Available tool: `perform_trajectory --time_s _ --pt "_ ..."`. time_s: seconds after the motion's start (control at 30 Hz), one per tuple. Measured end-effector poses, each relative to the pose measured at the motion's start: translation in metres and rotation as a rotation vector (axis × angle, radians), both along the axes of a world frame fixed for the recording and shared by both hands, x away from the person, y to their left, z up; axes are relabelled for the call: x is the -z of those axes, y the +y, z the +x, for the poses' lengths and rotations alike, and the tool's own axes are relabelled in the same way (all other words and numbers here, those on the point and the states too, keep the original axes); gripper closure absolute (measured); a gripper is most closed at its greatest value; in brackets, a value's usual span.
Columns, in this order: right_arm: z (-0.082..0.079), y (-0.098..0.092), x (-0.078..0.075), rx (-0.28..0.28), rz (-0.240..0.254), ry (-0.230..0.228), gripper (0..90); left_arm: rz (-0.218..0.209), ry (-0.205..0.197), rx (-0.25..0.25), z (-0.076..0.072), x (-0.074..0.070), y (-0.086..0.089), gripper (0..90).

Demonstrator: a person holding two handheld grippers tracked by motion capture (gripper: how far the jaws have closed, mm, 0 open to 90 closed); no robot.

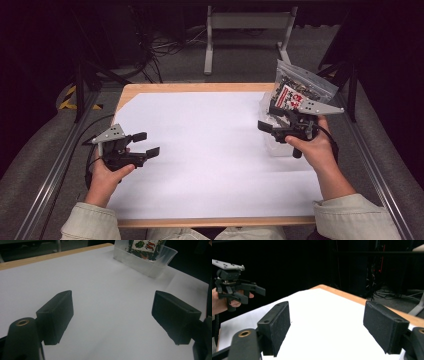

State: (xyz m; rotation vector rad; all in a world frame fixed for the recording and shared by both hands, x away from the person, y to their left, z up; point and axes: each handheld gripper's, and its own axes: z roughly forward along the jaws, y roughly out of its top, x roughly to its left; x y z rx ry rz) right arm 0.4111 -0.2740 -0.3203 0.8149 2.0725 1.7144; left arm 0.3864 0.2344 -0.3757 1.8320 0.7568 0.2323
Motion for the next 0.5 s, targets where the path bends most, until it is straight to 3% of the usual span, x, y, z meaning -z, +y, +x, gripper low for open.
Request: perform_trajectory --time_s 0.33,0.5 --pt "-0.002 0.010 0.048 -0.004 -0.083 0.045 21.3 0.022 -0.012 -0.013 -0.003 0.010 0.000 18.3" --pt "-0.003 0.014 0.060 -0.005 -0.114 0.085 20.2 0.017 -0.015 -0.027 -0.005 0.015 0.002 18.3"
